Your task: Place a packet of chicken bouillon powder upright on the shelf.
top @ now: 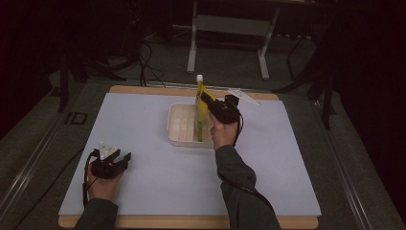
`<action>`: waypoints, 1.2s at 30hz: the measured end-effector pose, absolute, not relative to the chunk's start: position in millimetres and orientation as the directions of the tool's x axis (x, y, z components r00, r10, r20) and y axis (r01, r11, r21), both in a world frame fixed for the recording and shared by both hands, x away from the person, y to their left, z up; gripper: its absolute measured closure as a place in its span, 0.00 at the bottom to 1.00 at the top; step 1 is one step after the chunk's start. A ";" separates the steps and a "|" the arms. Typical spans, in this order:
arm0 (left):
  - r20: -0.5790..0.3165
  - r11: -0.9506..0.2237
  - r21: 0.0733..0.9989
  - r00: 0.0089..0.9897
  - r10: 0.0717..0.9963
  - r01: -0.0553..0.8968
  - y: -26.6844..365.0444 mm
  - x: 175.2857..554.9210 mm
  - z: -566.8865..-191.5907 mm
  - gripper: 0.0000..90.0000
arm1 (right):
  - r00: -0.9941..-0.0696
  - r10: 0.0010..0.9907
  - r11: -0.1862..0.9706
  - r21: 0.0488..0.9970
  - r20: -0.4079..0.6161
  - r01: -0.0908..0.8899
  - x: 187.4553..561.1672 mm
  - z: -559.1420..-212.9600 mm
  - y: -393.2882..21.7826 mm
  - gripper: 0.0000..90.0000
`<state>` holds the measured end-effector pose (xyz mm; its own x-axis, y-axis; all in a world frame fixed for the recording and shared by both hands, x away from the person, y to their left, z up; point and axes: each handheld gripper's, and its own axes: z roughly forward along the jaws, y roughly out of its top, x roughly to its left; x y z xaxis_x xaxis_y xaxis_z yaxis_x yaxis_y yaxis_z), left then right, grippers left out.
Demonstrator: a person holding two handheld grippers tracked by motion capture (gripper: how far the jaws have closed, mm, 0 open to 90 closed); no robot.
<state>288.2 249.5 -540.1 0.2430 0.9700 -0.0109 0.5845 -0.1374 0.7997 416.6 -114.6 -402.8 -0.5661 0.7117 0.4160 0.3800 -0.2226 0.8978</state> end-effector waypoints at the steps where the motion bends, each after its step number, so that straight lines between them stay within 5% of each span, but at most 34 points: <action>1: -0.011 -0.137 0.800 0.242 0.970 0.584 249.4 288.2 -540.1 0.58 | -0.567 0.720 -0.207 0.903 0.401 0.375 416.4 -404.4 -114.1 1.00; 28: -0.009 -0.134 0.799 0.235 0.972 0.587 249.5 288.4 -540.2 0.58 | -0.576 0.782 0.054 0.895 0.239 0.444 406.9 -414.9 -93.6 0.94; 36: -0.009 -0.135 0.798 0.236 0.972 0.587 249.2 288.5 -540.3 0.58 | -0.635 0.750 0.177 0.868 0.186 0.463 402.8 -415.9 -91.4 0.62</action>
<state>288.5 249.2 -540.3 0.2361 0.9717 -0.0090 0.5872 -0.1353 0.7981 402.8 -91.4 -415.9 -0.6350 0.7498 0.1859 0.4631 0.1769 0.8685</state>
